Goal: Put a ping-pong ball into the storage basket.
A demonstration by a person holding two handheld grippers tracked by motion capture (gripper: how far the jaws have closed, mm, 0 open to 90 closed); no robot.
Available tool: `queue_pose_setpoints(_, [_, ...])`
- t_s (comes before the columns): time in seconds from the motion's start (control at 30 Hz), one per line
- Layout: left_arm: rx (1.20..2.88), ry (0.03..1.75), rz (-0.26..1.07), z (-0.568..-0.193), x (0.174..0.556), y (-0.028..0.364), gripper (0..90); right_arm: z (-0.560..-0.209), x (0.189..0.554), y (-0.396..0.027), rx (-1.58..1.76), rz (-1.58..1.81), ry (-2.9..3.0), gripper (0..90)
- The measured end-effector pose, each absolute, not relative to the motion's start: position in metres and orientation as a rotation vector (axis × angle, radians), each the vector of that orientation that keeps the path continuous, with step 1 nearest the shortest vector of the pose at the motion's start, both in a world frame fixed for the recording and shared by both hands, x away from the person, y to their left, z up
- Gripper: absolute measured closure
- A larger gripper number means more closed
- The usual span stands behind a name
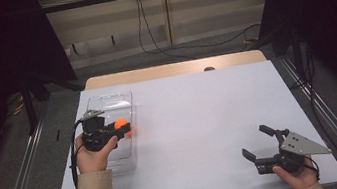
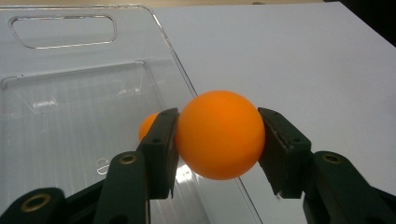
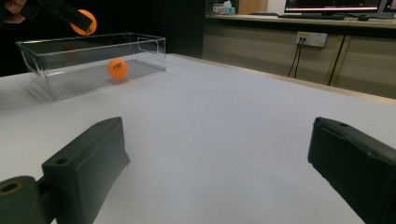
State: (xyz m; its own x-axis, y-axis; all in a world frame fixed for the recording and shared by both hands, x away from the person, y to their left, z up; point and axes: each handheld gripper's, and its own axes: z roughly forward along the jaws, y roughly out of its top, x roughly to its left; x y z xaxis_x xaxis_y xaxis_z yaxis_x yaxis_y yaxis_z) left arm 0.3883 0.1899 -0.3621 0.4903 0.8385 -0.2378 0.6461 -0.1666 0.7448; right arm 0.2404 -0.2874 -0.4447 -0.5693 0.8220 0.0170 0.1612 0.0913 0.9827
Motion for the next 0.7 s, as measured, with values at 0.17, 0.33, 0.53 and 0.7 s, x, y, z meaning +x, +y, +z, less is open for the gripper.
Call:
queue_pose_setpoints(0.17, [1.894, 1.239, 0.294, -0.3631, 0.3889, 0.1909, 50.9, -0.4446, 0.2402, -0.2872, 0.969, 1.518, 1.809, 3.7])
queue_pose_setpoints(0.33, [1.886, 1.251, 0.303, -0.3635, 0.3890, 0.1947, 50.9, -0.4446, 0.2404, -0.2873, 0.965, 1.519, 1.811, 3.7])
queue_pose_setpoints(0.53, [1.888, 1.259, 0.307, -0.3659, 0.3897, 0.1964, 50.9, -0.4446, 0.2404, -0.2874, 0.966, 1.520, 1.811, 3.7])
queue_pose_setpoints(0.7, [1.885, 1.270, 0.321, -0.3676, 0.3904, 0.1982, 50.9, -0.4446, 0.2406, -0.2873, 0.963, 1.518, 1.811, 3.7])
